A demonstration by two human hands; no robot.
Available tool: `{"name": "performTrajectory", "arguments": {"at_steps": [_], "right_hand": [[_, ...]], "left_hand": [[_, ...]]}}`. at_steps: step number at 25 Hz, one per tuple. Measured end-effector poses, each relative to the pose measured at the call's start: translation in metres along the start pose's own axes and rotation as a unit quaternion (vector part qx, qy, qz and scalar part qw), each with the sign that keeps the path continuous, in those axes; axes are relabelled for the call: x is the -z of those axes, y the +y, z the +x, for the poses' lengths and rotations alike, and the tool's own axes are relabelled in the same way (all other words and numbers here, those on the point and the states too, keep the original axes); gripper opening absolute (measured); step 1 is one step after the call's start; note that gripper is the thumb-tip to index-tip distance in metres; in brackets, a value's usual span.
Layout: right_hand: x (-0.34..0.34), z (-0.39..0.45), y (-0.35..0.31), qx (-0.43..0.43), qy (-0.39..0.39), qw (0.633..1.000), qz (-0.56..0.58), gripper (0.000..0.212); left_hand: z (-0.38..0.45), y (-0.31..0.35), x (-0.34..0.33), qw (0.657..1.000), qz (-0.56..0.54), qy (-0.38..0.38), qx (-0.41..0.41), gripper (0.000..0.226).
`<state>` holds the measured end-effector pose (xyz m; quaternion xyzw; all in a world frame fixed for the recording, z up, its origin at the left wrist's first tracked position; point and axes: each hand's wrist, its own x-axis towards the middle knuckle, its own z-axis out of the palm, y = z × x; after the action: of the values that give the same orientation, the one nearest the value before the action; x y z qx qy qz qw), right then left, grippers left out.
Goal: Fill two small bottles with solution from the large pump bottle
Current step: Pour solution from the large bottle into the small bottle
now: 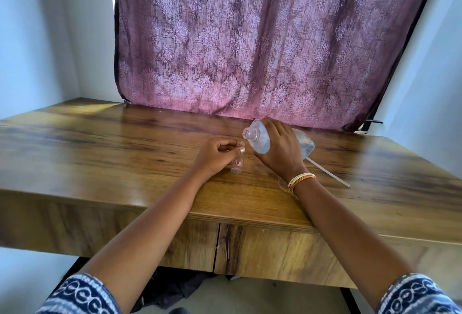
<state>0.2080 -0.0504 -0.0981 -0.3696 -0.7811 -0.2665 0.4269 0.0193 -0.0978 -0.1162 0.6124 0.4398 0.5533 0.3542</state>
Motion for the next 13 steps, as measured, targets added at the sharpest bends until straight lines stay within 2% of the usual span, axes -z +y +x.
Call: {"name": "performTrajectory", "arguments": {"at_steps": [13], "right_hand": [[-0.0011, -0.0014, 0.0063, 0.029, 0.010, 0.999, -0.035, 0.048]], "left_hand": [[-0.0004, -0.0013, 0.0004, 1.000, -0.007, 0.000, 0.001, 0.011]]}}
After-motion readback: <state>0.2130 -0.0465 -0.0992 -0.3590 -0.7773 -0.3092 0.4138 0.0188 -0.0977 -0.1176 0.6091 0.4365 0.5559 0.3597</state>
